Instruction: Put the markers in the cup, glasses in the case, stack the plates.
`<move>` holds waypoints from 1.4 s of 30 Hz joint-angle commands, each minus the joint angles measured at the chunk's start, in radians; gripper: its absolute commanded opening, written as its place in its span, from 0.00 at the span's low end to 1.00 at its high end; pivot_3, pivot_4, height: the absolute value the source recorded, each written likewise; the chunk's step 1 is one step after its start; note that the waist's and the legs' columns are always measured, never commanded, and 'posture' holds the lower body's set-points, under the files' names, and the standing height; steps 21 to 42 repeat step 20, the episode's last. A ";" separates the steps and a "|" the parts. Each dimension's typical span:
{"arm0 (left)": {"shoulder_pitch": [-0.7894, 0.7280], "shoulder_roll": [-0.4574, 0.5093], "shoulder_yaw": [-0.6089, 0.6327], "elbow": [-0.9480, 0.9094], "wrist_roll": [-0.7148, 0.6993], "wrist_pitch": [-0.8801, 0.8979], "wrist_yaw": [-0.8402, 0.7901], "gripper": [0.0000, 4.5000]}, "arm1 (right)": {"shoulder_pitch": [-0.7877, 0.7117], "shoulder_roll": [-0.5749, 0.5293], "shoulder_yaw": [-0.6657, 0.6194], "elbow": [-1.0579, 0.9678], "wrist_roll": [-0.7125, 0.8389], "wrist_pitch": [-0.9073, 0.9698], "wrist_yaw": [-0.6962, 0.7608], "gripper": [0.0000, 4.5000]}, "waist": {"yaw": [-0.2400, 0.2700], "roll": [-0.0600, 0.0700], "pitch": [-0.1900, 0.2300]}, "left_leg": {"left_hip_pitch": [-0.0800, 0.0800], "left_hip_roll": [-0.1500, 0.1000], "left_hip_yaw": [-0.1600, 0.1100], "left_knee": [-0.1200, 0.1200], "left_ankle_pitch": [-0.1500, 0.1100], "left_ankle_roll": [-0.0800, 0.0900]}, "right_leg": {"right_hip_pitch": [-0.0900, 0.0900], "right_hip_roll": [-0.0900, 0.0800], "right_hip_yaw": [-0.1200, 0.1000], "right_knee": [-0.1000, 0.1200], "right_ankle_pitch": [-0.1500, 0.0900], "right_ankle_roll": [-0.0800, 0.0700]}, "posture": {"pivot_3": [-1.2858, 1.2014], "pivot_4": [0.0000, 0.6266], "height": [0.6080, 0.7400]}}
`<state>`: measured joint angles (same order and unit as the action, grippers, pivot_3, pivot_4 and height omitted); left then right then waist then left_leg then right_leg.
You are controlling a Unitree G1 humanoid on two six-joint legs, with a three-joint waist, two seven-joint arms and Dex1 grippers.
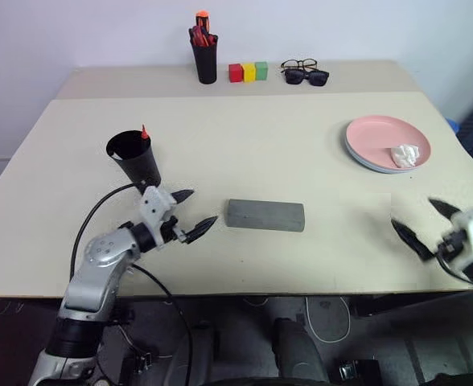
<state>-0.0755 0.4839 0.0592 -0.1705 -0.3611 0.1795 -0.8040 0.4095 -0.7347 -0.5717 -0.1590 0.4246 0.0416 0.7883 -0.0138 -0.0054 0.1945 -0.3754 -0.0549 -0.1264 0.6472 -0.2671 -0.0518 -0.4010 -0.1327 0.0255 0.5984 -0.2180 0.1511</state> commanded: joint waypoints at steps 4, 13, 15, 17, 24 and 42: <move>0.127 0.042 0.087 -0.059 -0.073 -0.063 -0.067 1.00 | 0.202 0.030 -0.172 -0.127 0.082 0.024 0.093 0.96 | -0.006 0.001 -0.001 | -0.001 0.003 0.001 0.000 -0.003 -0.004 | 0.004 0.001 -0.001 -0.004 0.000 -0.001 | 0.52 0.24 1.00; 0.105 0.051 0.066 -0.145 -0.046 0.024 0.022 1.00 | 0.184 0.082 -0.215 -0.162 0.105 0.072 0.020 0.96 | 0.005 0.003 -0.004 | -0.012 0.014 0.010 0.002 0.000 0.000 | -0.003 0.004 -0.004 -0.011 0.003 -0.005 | 0.52 0.24 1.00; 0.087 0.051 0.056 -0.140 -0.022 0.052 0.050 1.00 | 0.172 0.079 -0.226 -0.164 0.113 0.083 0.011 0.96 | 0.007 0.003 -0.004 | -0.013 0.014 0.010 0.000 0.000 0.000 | -0.007 0.004 -0.004 -0.007 0.005 -0.008 | 0.52 0.24 1.00; 0.079 0.051 0.048 -0.140 -0.023 0.066 0.051 1.00 | 0.162 0.075 -0.232 -0.161 0.112 0.091 0.008 0.96 | 0.008 0.003 -0.004 | -0.013 0.014 0.010 -0.002 0.000 0.000 | -0.010 0.005 -0.004 -0.004 0.004 -0.007 | 0.52 0.24 1.00; 0.079 0.056 0.040 -0.145 -0.031 0.073 0.040 1.00 | 0.150 0.070 -0.235 -0.160 0.108 0.099 0.004 0.96 | 0.007 0.003 -0.004 | -0.013 0.015 0.010 -0.002 0.000 0.000 | -0.009 0.006 -0.004 -0.004 0.003 -0.007 | 0.52 0.24 1.00; 0.079 0.056 0.040 -0.145 -0.031 0.073 0.040 1.00 | 0.150 0.070 -0.235 -0.160 0.108 0.099 0.004 0.96 | 0.007 0.003 -0.004 | -0.013 0.015 0.010 -0.002 0.000 0.000 | -0.009 0.006 -0.004 -0.004 0.003 -0.007 | 0.52 0.24 1.00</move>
